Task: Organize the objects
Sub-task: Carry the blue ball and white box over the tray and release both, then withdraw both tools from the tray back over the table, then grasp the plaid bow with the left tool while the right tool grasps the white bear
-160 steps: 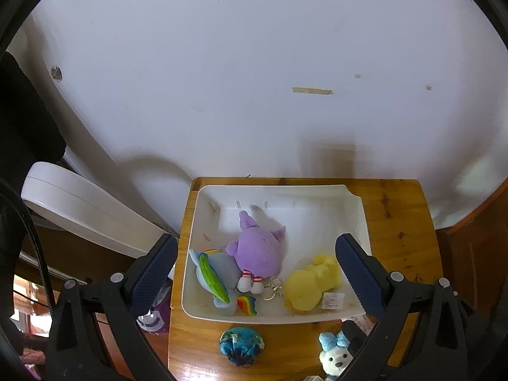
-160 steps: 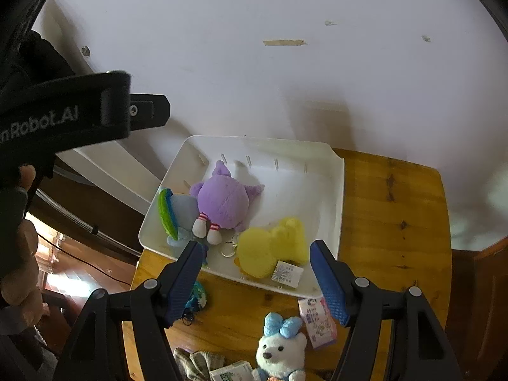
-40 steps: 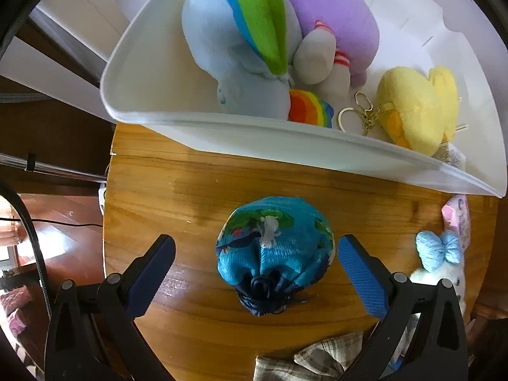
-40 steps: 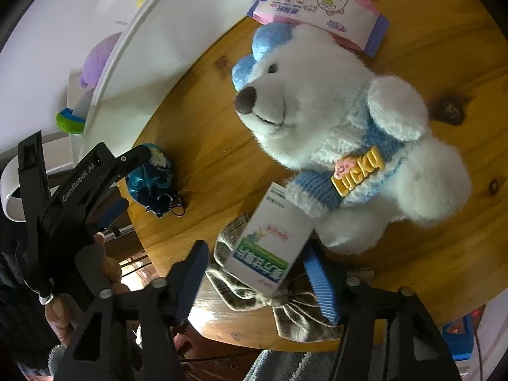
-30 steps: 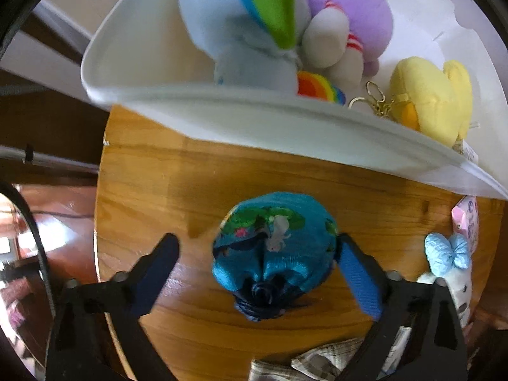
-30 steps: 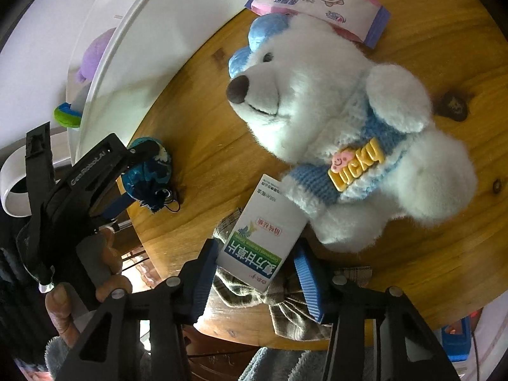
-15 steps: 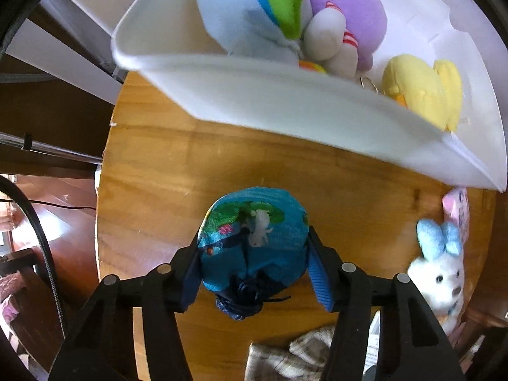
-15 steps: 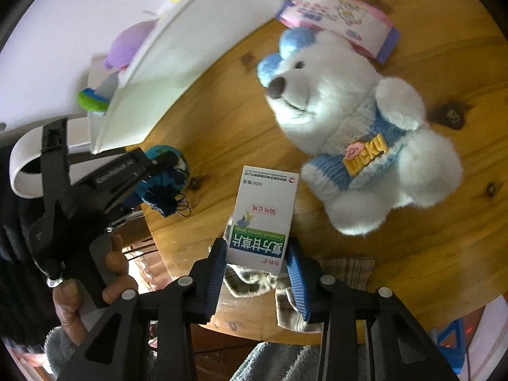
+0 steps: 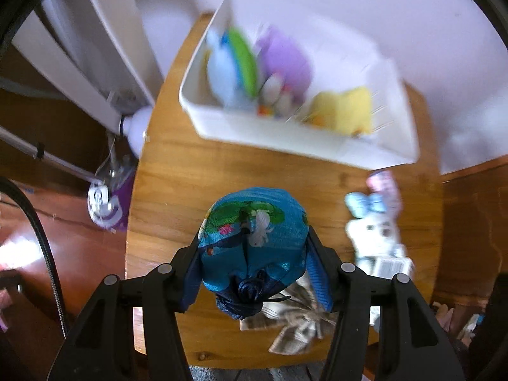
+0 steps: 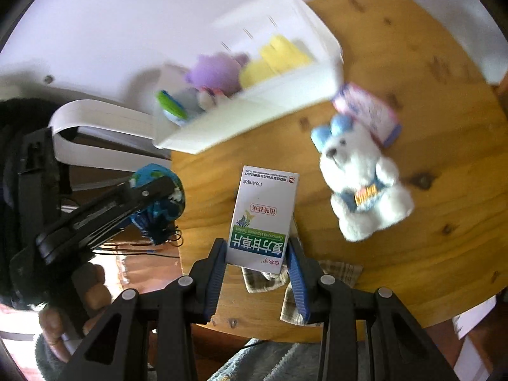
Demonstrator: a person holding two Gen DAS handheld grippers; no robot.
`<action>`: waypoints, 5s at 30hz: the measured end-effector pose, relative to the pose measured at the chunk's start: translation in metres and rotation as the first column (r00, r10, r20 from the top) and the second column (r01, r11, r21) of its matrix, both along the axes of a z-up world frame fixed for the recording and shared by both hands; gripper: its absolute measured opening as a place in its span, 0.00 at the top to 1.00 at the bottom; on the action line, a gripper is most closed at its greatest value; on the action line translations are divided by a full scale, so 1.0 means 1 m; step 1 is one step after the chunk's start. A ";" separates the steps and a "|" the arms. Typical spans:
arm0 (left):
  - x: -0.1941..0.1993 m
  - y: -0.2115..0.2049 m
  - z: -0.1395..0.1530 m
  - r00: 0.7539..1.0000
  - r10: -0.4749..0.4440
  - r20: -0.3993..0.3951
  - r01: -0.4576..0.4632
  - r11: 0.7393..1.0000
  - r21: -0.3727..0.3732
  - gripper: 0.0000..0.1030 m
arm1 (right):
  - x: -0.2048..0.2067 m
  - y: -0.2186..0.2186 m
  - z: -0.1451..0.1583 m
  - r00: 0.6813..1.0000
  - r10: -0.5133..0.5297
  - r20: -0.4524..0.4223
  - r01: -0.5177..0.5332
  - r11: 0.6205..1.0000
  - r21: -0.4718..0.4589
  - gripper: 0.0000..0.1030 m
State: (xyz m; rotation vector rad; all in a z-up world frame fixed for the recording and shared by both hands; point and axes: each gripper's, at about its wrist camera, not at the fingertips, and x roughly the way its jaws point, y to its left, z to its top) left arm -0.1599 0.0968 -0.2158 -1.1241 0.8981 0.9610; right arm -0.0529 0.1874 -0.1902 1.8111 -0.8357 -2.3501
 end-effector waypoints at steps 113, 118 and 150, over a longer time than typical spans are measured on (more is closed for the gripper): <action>0.101 0.037 0.211 0.970 0.216 -0.109 -0.118 0.814 0.568 0.01 | -0.097 0.025 0.115 0.951 0.012 -0.310 0.114 0.916 0.386 0.63; 0.093 0.011 0.220 0.972 0.218 -0.090 -0.126 0.803 0.583 0.01 | -0.070 0.017 0.126 0.945 -0.004 -0.326 0.141 0.906 0.400 0.63; 0.099 -0.067 0.034 0.986 0.059 -0.154 -0.047 0.995 0.084 0.01 | 0.012 0.048 0.025 0.951 -0.285 -0.123 0.310 0.892 0.328 0.40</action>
